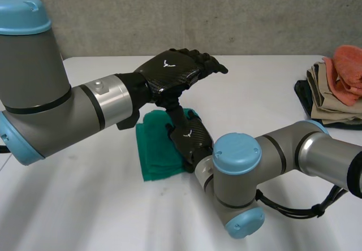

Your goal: Fold the laundry.

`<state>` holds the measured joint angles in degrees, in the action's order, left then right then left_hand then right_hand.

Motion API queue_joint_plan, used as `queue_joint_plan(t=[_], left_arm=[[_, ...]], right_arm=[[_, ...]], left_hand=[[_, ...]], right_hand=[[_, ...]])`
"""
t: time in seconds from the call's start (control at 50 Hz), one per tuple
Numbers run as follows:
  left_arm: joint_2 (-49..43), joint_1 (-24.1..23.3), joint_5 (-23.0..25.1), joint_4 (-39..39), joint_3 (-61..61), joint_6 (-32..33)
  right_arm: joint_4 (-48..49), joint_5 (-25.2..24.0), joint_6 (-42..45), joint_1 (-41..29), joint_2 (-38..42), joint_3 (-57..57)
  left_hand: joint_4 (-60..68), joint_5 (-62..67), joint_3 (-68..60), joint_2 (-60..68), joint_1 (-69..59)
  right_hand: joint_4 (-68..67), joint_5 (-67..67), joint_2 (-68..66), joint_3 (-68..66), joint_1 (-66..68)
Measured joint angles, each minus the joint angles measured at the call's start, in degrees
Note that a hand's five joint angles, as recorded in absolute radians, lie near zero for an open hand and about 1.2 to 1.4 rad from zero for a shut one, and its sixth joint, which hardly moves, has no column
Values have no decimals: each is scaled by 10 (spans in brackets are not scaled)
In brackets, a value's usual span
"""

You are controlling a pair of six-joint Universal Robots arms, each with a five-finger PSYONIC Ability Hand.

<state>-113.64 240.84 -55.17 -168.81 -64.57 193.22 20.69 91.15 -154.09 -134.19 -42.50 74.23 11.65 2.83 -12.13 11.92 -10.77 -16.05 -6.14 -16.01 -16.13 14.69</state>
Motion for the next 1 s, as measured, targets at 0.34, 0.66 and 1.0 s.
queue_joint_plan(t=[0.34, 0.66, 1.0], left_arm=[[3, 0, -5, -1, 1, 0], [92, 2, -69, -71, 26, -47], [102, 0, -71, -98, 2, -91]], right_arm=[[11, -36, -6, 13, 0, -49], [81, -55, -11, 177, -157, -121], [171, -211, -151, 519, -117, -160]], left_hand=[[0, 0, 0, 0, 0], [0, 0, 0, 0, 0], [0, 0, 0, 0, 0]], right_hand=[[-520, -473, -506, -507, 456], [-525, -479, -506, -507, 455], [-525, -479, -506, -508, 455]])
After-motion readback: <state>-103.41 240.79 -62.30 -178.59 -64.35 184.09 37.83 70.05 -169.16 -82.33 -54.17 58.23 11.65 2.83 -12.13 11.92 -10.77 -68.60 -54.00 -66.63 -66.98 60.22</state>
